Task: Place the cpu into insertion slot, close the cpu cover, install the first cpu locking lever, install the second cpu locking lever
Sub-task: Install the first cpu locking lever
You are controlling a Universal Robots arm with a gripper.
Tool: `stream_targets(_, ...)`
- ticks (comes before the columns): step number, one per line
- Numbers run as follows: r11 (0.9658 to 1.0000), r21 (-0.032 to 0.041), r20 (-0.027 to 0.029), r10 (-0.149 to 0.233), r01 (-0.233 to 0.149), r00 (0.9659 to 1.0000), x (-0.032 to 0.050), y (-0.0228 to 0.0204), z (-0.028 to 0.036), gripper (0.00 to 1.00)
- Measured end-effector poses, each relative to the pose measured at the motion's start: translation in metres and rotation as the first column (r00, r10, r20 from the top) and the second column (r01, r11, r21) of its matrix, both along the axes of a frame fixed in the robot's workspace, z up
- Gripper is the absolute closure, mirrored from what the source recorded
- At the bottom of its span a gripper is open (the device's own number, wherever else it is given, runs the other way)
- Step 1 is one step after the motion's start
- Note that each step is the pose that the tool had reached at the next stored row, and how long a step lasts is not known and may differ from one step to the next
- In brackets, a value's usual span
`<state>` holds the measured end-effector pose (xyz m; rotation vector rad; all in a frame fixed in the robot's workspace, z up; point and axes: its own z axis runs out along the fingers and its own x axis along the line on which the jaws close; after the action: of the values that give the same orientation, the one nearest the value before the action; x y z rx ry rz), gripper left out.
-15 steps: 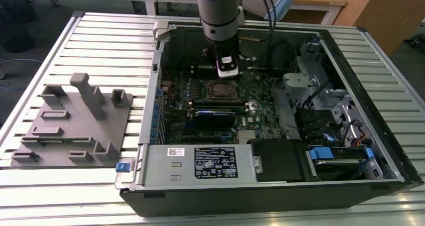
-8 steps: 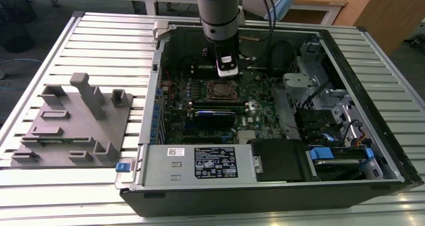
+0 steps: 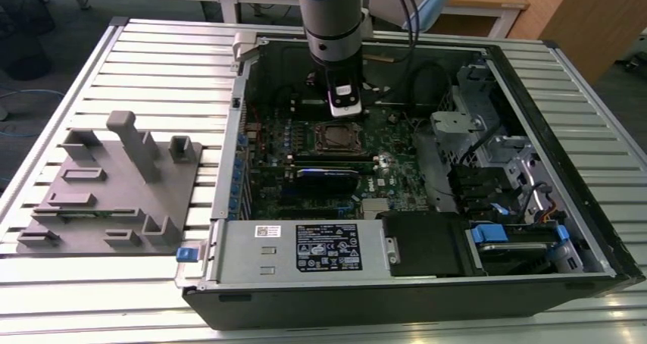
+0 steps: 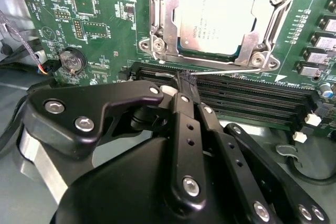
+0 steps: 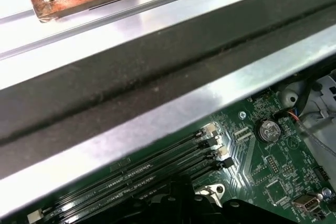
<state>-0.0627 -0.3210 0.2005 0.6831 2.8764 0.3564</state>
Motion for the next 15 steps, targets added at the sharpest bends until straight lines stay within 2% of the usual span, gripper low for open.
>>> stream_targets(8, 1.0, 0.0047, 0.0031, 0.0, 0.0, 1.0, -0.0015, 0.0, -0.0021, 0.89)
stream_targets(15, 1.0, 0.0049, 0.0107, 0.0, 0.0, 0.9999, -0.0015, 0.0, -0.0041, 0.89)
